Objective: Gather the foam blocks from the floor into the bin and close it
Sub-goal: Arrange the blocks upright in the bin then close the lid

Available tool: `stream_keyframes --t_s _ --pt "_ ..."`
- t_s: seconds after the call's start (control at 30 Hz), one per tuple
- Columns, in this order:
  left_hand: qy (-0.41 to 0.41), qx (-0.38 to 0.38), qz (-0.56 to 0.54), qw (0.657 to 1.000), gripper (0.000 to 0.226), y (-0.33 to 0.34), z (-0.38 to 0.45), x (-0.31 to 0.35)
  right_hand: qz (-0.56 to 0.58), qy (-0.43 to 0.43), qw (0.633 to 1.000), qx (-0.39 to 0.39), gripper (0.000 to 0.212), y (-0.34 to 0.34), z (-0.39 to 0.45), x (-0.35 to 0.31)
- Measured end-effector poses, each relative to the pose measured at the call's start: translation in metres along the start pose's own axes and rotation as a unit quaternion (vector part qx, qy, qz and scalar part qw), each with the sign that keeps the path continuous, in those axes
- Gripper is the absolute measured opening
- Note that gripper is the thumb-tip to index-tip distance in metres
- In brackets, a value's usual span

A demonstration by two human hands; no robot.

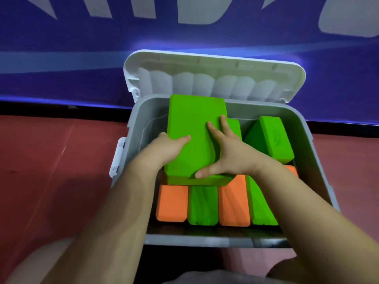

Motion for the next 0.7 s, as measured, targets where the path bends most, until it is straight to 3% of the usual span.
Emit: stream_keyframes --t_s 0.17,0.27,0.4,0.47,0.5,0.7 --pt "0.070 -0.126 -0.070 0.987 0.041 0.011 -0.028 0.054 0.103 0.044 0.994 0.020 0.143 -0.049 -0.026 0.012" --pt "0.116 -0.179 -0.064 0.975 0.051 0.029 -0.055 0.092 0.190 0.035 0.979 0.059 0.146 -0.065 -0.036 0.028" --pt "0.144 -0.172 -0.119 0.967 0.047 0.050 -0.077 0.132 0.368 0.023 0.918 0.147 0.118 -0.086 -0.052 0.060" --pt "0.158 -0.181 -0.107 0.965 0.082 0.067 -0.082 0.144 0.413 0.036 0.895 0.163 0.100 -0.093 -0.058 0.074" --pt "0.161 -0.184 -0.099 0.964 0.088 0.077 -0.084 0.149 0.421 0.047 0.890 0.169 0.097 -0.097 -0.061 0.080" --pt "0.223 -0.136 -0.075 0.962 0.069 0.096 -0.083 0.186 0.469 0.045 0.863 0.182 0.075 -0.125 -0.062 0.085"
Point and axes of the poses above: each hand's wrist, its own z-axis towards the middle knuckle, its own y-axis out of the palm, x = y × z, the point moved 10 cm from there along z, towards the middle knuckle, and after that the axes turned 11 degrees about -y, right-handed, at the moved point
